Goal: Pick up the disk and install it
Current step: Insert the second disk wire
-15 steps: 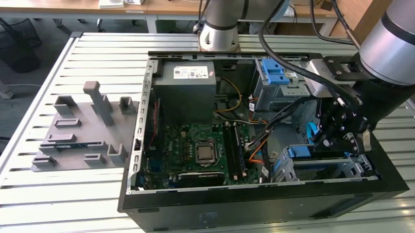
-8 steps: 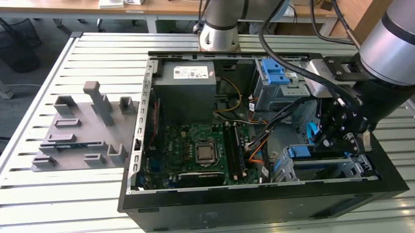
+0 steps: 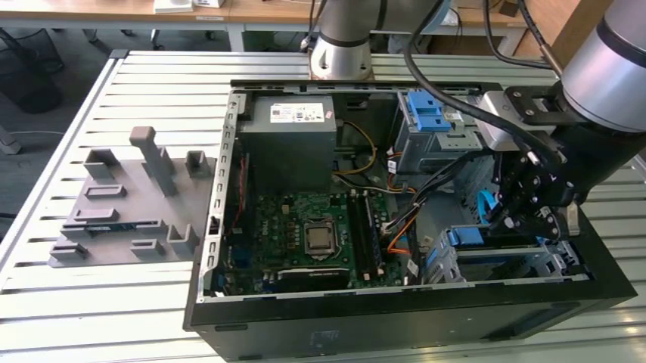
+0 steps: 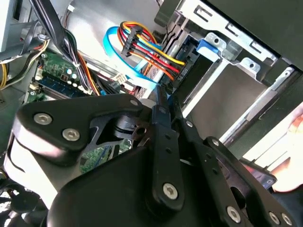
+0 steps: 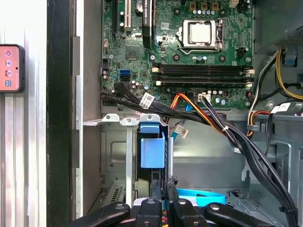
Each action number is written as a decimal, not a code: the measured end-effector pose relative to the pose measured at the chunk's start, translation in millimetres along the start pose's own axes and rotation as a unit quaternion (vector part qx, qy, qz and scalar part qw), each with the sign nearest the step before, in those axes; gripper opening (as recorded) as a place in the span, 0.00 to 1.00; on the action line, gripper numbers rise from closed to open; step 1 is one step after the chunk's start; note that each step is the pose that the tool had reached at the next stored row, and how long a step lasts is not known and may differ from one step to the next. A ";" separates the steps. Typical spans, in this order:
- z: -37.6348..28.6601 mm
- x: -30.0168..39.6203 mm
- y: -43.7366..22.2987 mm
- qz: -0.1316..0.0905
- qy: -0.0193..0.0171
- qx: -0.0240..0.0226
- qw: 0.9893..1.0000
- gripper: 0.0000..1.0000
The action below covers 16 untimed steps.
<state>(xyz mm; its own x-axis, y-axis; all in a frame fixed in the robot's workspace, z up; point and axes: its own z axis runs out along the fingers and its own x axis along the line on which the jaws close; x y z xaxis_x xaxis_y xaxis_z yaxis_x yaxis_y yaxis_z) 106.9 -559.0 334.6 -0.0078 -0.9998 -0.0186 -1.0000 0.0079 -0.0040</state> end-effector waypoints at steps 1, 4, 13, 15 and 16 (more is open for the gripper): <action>0.2 0.1 0.0 0.000 0.000 0.000 1.000 0.16; 0.9 0.5 0.0 0.000 0.000 0.000 1.000 0.16; 1.9 0.9 -0.1 0.000 0.000 0.000 1.000 0.16; 1.4 0.9 -0.1 0.000 0.000 0.000 1.000 0.16; 1.1 0.8 -0.1 0.000 0.000 0.000 1.000 0.16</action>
<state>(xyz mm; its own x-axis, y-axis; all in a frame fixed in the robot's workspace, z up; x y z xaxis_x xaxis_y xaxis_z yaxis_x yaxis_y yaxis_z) 107.0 -559.9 333.4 -0.0079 -0.9998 -0.0196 -1.0000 0.0080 -0.0039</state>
